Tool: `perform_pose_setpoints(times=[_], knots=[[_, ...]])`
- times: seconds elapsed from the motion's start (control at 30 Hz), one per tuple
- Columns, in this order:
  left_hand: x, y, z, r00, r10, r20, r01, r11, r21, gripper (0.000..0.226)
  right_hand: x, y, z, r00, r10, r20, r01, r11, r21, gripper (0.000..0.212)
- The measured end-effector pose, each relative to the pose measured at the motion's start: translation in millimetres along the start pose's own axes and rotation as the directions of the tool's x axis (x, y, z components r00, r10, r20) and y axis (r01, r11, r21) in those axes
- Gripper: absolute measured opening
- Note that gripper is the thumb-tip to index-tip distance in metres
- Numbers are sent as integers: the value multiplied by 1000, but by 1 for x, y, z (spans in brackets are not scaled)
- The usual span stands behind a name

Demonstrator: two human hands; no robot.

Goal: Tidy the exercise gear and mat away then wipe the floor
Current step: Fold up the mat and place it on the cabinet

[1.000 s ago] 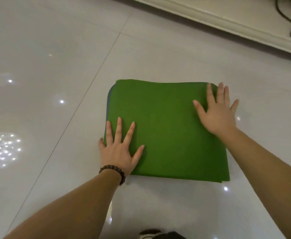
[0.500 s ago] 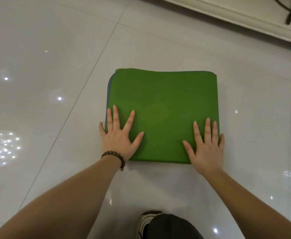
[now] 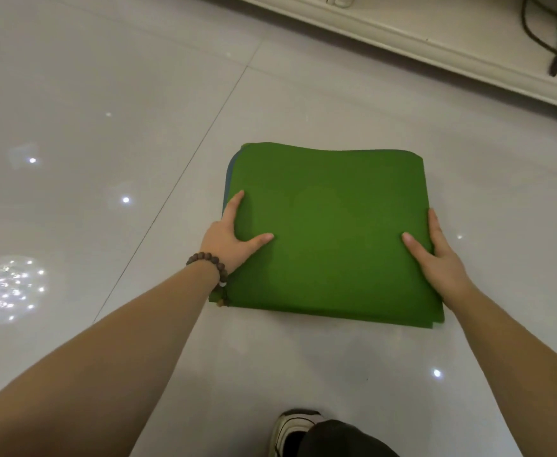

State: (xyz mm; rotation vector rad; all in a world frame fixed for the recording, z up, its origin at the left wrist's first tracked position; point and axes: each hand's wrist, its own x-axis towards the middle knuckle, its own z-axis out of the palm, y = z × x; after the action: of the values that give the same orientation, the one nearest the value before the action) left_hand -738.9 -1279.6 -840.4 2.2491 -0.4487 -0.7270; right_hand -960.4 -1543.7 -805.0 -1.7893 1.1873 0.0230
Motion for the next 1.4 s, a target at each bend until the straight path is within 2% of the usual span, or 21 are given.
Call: perform_pose_setpoints(times=[0.2, 0.37, 0.53, 0.77, 1.07, 1.23, 1.4], knots=[[-13, -11, -1, 1000, -17, 26, 16, 1000, 5, 104, -9, 3, 1, 1000, 6, 17, -6, 1000, -13, 78], [-41, -1, -6, 998, -16, -61, 19, 999, 35, 98, -35, 0, -2, 998, -52, -37, 50, 996, -68, 82], [-102, 39, -58, 991, -33, -131, 38, 999, 37, 99, -86, -51, -30, 994, -104, -40, 98, 987, -124, 83], [-221, 146, -172, 981, -95, -170, 108, 992, 67, 99, -211, -166, -103, 993, -118, 7, 118, 984, -136, 83], [-377, 323, -330, 984, -25, -174, 42, 995, 94, 97, -399, -312, -236, 991, -132, -38, 126, 985, -117, 82], [-453, 387, -391, 981, 61, -182, -39, 992, 120, 96, -495, -350, -289, 979, -177, -95, 171, 983, -73, 79], [-505, 430, -401, 983, 133, -123, -117, 985, 126, 96, -570, -348, -333, 967, -165, -193, 160, 986, -43, 78]])
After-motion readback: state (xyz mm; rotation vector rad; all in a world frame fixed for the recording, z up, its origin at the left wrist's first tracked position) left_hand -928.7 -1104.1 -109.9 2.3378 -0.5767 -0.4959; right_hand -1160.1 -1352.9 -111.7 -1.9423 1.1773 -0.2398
